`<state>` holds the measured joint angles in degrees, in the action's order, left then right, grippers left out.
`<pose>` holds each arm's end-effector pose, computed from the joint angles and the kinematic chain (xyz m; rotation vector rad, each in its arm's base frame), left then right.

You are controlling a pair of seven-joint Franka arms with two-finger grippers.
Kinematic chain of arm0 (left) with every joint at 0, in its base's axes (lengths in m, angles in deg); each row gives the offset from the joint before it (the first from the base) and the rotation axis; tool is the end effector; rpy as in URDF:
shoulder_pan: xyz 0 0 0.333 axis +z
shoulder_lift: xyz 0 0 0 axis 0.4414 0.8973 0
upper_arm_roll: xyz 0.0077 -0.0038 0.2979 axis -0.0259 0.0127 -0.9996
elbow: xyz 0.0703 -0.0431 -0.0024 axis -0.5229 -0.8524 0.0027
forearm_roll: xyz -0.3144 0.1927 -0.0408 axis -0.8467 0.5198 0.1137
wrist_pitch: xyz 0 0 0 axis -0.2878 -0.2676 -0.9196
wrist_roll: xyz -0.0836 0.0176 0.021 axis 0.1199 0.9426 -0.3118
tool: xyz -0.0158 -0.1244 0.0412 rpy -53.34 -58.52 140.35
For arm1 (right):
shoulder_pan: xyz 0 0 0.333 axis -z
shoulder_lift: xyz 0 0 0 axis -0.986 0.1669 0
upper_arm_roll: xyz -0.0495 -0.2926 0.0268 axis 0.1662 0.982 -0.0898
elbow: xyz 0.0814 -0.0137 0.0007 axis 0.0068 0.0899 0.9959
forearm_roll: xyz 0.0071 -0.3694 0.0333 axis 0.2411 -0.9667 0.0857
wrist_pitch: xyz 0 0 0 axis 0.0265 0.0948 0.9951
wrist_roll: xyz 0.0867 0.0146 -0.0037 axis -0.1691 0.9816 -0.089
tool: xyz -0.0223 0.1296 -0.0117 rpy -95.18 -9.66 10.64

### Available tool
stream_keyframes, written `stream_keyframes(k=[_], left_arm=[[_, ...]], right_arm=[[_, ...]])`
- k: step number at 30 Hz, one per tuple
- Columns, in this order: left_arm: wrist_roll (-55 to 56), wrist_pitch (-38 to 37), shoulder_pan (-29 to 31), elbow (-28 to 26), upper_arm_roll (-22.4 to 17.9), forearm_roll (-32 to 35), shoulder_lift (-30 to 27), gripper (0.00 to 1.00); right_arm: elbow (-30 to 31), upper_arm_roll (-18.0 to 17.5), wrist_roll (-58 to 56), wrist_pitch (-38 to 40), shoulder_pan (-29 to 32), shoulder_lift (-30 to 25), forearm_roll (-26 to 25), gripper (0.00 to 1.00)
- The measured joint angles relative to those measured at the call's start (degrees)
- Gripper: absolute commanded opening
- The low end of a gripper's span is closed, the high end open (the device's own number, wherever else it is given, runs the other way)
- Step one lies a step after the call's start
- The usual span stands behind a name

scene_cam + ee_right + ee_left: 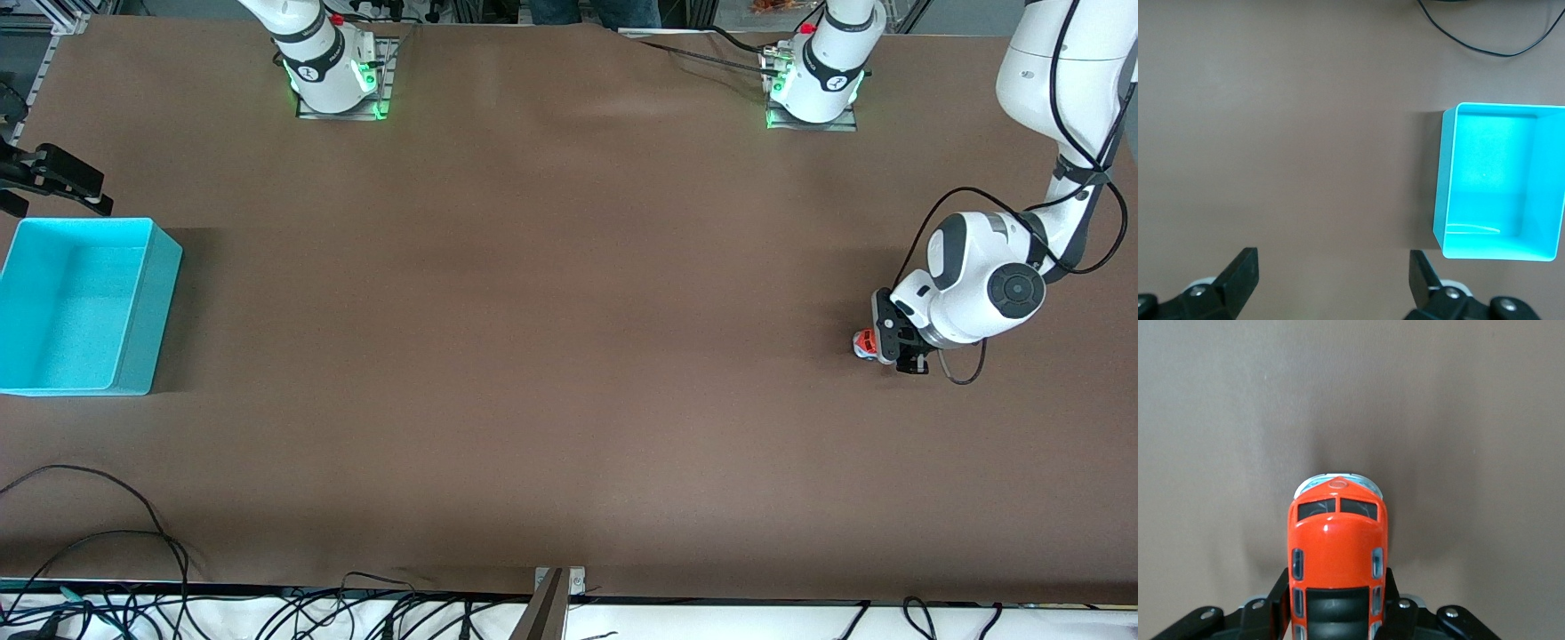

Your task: Wind up bus and store in blue box

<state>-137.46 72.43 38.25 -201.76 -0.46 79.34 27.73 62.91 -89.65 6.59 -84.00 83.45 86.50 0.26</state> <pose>0.5624 0.0723 0.1612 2.2237 -2.2127 -0.1613 0.5374 -0.0296 0.5913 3.1250 0.0701 0.0021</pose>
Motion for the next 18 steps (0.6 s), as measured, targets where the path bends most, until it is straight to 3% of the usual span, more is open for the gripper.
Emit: stream_keyframes(k=[18], left_arm=[[-2.9,0.1,5.8,0.5,0.0,0.0,0.4,0.33]], right_arm=[[-0.3,0.0,0.0,0.0,0.0,0.0,0.0,1.0]])
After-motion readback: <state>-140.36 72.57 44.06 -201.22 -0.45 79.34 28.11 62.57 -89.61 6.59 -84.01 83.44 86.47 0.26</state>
